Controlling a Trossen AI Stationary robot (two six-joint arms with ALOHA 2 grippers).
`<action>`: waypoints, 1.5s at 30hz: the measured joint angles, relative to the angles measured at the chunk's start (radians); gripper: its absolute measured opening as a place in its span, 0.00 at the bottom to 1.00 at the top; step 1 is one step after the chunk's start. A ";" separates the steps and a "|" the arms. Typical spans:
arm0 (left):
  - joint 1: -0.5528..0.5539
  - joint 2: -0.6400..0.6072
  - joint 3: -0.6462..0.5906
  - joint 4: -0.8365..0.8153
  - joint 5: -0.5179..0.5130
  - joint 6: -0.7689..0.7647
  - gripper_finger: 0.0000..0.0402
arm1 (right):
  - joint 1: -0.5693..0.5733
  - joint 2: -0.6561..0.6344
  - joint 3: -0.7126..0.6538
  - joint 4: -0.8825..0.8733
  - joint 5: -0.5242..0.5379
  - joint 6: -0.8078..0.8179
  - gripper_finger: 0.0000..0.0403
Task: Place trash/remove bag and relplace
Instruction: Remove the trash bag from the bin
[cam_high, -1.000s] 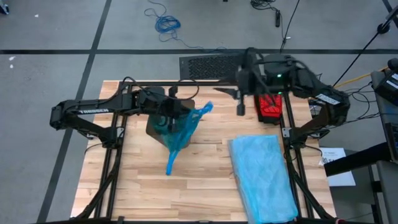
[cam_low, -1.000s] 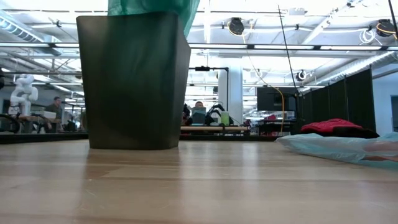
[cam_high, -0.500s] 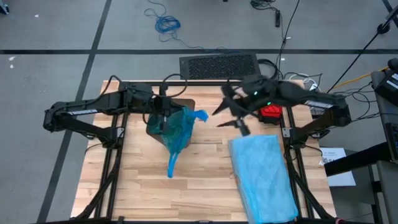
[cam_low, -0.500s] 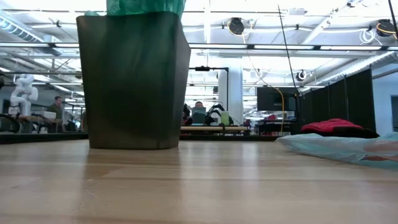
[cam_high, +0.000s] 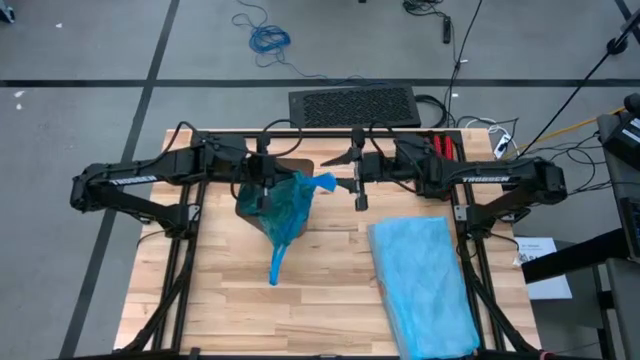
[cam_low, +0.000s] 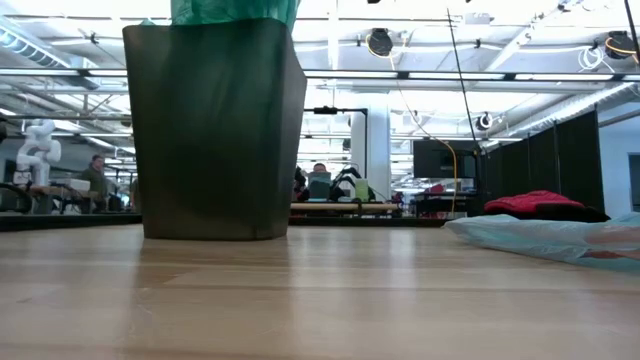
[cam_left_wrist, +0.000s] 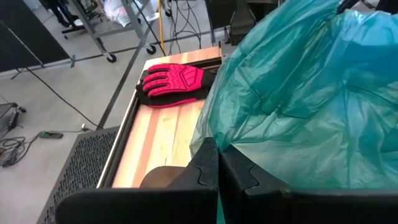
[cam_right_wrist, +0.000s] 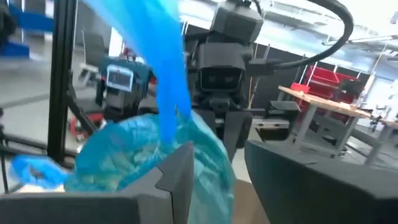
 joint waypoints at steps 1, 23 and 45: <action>0.000 0.000 0.000 0.001 0.000 0.000 0.00 | 0.003 0.010 0.000 0.021 0.001 0.019 0.34; 0.000 0.000 0.000 0.013 -0.022 -0.003 0.00 | 0.079 0.171 0.003 0.327 0.004 0.036 0.36; 0.000 0.062 0.001 -0.001 -0.045 -0.032 0.00 | 0.087 0.174 0.203 0.225 0.066 -0.096 0.00</action>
